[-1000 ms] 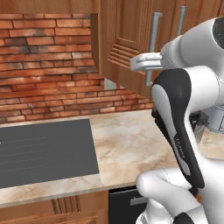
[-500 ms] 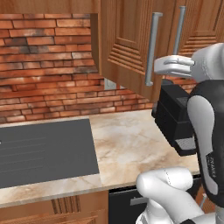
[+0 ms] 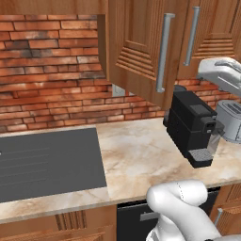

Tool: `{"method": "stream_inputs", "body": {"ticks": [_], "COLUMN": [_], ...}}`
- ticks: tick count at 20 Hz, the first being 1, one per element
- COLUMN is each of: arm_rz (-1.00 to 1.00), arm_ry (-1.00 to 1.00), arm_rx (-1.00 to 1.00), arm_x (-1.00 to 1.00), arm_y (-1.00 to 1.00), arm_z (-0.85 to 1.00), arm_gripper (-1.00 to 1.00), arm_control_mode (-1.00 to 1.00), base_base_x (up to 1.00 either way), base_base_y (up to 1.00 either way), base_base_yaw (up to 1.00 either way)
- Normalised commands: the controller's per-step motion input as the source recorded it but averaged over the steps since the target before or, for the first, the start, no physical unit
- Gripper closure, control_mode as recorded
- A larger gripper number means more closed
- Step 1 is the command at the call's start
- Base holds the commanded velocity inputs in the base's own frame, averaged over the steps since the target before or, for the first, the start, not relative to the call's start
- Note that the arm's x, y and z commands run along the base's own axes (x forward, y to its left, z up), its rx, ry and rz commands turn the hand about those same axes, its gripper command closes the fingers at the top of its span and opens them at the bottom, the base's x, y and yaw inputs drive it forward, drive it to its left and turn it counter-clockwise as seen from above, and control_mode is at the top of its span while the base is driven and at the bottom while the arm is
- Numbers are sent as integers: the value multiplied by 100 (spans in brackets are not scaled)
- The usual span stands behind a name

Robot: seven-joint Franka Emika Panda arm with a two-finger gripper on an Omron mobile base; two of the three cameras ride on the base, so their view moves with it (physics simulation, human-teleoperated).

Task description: Open the cabinet, pick the kettle from the cabinet, and place it in the sink.

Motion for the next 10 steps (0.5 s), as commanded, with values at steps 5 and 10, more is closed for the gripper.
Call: {"method": "stream_inputs", "body": {"ticks": [5,10], "arm_rz": [0,0], "arm_ry": [3,12], "arm_rx": [12,11], "arm_x": [1,16], "arm_y": [-16,-2], "arm_z": [5,6], "arm_gripper": [-100,-100], "arm_control_mode": [-100,-100], "base_base_x": [0,0], "base_base_y": [0,0], "base_base_yaw": [0,0]}}
